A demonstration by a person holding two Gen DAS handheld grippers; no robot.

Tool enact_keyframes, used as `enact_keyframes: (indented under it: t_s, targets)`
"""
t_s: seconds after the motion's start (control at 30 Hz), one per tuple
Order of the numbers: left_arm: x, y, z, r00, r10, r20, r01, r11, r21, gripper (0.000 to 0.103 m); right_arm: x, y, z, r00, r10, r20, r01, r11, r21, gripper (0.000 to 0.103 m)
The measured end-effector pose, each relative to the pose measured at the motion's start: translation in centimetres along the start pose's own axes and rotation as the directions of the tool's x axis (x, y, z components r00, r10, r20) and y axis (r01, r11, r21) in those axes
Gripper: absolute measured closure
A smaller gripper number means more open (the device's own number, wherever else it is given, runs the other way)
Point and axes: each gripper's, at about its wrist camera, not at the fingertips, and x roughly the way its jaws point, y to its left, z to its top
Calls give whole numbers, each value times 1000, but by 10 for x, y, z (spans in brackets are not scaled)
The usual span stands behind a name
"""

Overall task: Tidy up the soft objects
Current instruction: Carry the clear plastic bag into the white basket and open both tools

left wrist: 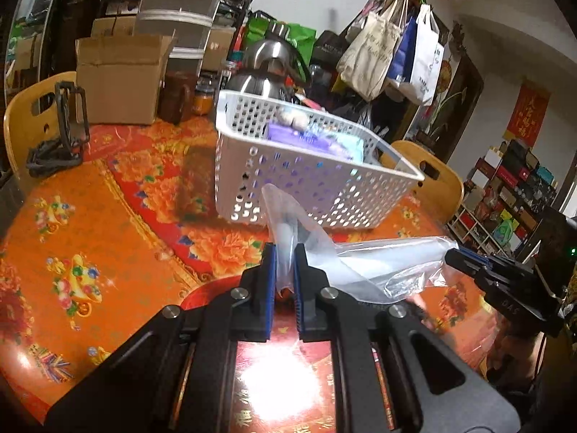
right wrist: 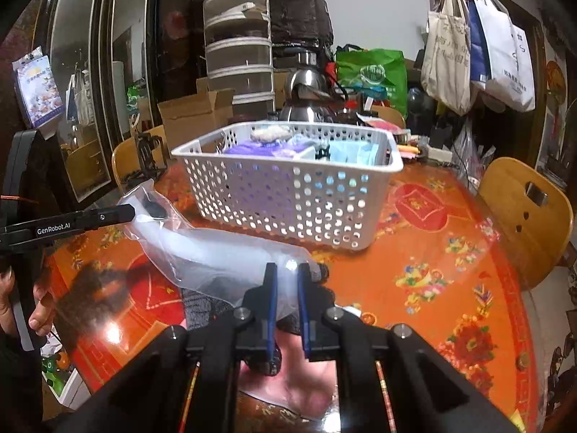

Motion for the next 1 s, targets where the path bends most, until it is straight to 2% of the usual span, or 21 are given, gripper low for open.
enact_keyframes:
  t_s: [0.3,0.53,0.67,0.8,0.87,1.0]
  targets:
    - [-32,-20,34,998,-20,67,21,1000,-4,95,-23,-4,28,999,9,46,-9,1000,-12,94]
    - [-31,-38,99,994,-25,110,25,1000,-4,95,-22,-21,83,998,-1,66,2,1000,-26,94]
    - [-15,-44,146,994,-14,106,15,1000,-9,95,-15,-34,118,997,-3,77,4,1000,-16,94]
    - [14,-44,187,997,15,79,-14,1000,-17,95,1,-45,150,997,-39,73,40,999,-18,94]
    - [32,-43,205,998,39,57,-38,999,-16,95,12,-53,164,997,-36,62,37,999,-4,94]
    - [72,-43,226,997,74,12,-74,997,-9,95,44,-67,186,996,-87,24,87,996,-4,94]
